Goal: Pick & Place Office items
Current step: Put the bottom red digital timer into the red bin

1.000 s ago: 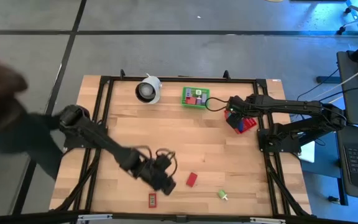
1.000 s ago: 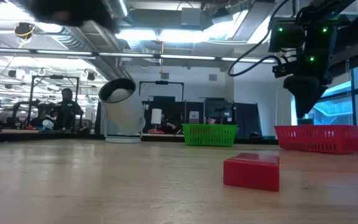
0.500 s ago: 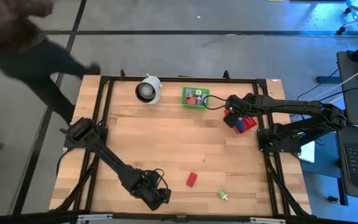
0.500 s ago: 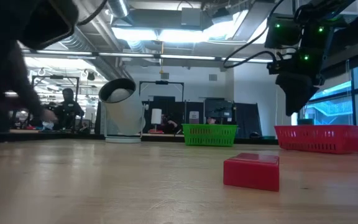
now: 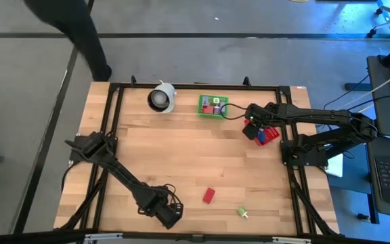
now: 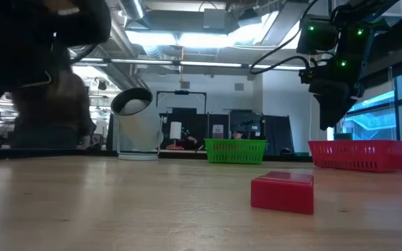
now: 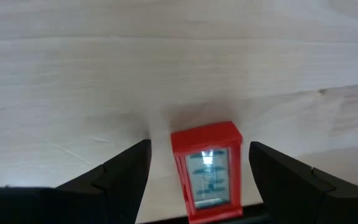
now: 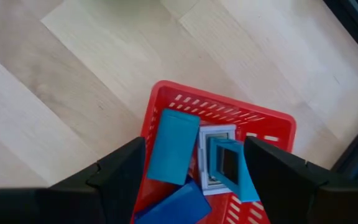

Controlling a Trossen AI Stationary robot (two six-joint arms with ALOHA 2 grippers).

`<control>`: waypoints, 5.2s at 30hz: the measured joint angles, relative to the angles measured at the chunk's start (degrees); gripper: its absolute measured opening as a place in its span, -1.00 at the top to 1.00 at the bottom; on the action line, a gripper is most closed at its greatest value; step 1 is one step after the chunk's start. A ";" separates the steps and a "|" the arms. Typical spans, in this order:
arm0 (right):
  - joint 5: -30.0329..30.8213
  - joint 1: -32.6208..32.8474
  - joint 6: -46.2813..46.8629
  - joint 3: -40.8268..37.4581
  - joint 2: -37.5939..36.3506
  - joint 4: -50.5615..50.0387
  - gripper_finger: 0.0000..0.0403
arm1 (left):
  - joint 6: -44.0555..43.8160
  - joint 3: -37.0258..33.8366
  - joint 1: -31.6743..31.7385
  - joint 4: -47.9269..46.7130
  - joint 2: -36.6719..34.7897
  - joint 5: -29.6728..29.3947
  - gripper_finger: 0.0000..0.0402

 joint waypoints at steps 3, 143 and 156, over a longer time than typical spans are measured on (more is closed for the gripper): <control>0.00 0.02 -0.05 0.00 0.00 0.01 -0.37 | 0.03 0.00 0.03 0.08 0.38 0.21 -0.33; -3.59 12.13 -24.96 0.04 0.48 84.87 0.56 | 115.29 -0.04 43.06 59.49 -22.84 -25.21 -0.12; -3.37 12.09 -22.70 0.02 0.26 77.43 0.92 | 122.66 0.00 42.61 49.86 -29.69 -34.00 -0.40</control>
